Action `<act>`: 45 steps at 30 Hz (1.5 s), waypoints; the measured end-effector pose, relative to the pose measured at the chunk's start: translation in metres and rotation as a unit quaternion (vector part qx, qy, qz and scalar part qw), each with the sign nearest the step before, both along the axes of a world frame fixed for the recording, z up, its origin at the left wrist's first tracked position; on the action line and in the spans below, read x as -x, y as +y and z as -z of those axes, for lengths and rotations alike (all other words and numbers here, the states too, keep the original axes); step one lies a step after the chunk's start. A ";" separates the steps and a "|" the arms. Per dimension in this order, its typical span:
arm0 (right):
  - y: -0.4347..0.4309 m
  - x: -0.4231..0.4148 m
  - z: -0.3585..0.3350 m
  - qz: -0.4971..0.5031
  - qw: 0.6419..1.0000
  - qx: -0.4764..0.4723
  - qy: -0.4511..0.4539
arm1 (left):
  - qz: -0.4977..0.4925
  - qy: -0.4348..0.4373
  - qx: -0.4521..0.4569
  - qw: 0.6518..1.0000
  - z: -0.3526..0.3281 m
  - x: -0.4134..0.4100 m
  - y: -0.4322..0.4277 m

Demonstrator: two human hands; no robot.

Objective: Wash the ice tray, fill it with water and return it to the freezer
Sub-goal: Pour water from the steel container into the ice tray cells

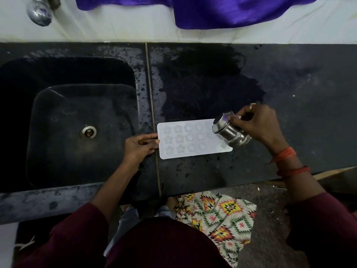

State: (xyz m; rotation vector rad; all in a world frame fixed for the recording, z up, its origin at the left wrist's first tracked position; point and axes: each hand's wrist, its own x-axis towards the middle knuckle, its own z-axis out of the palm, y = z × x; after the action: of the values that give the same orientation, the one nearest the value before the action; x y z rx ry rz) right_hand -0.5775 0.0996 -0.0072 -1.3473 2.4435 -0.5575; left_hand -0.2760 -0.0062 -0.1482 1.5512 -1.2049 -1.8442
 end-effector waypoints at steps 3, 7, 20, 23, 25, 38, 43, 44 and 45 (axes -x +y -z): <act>0.000 0.000 0.000 0.000 1.000 0.000 0.001 | 0.000 0.001 -0.001 1.000 -0.001 0.000 0.000; 0.001 0.000 0.001 -0.006 1.000 0.001 0.001 | -0.001 0.003 -0.001 1.000 -0.001 -0.001 0.000; 0.003 0.002 0.003 -0.007 1.000 0.013 -0.005 | -0.009 0.008 -0.005 1.000 -0.003 0.000 0.001; 0.002 0.003 0.003 -0.010 1.000 0.012 -0.004 | -0.009 0.007 -0.004 1.000 -0.002 -0.001 0.001; 0.002 0.003 0.003 -0.014 1.000 0.014 -0.005 | -0.009 0.007 -0.003 1.000 -0.002 -0.001 0.001; 0.009 -0.006 0.006 -0.015 0.995 0.074 -0.059 | -0.008 0.008 -0.006 1.000 -0.004 0.000 0.002; 0.005 -0.011 0.012 -0.030 0.994 0.079 -0.068 | -0.005 0.004 -0.001 1.000 -0.003 0.000 0.001; 0.004 -0.013 0.013 -0.032 0.994 0.077 -0.069 | -0.005 0.005 0.000 1.000 -0.003 0.000 0.001; 0.002 -0.014 0.014 -0.034 0.994 0.075 -0.066 | -0.005 0.006 0.000 1.000 -0.003 0.000 0.001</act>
State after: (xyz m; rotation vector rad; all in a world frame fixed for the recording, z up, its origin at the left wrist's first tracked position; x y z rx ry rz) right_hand -0.5634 0.1020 -0.0209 -1.3970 2.2797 -0.7998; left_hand -0.2757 -0.0047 -0.1451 1.5419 -1.1901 -1.8435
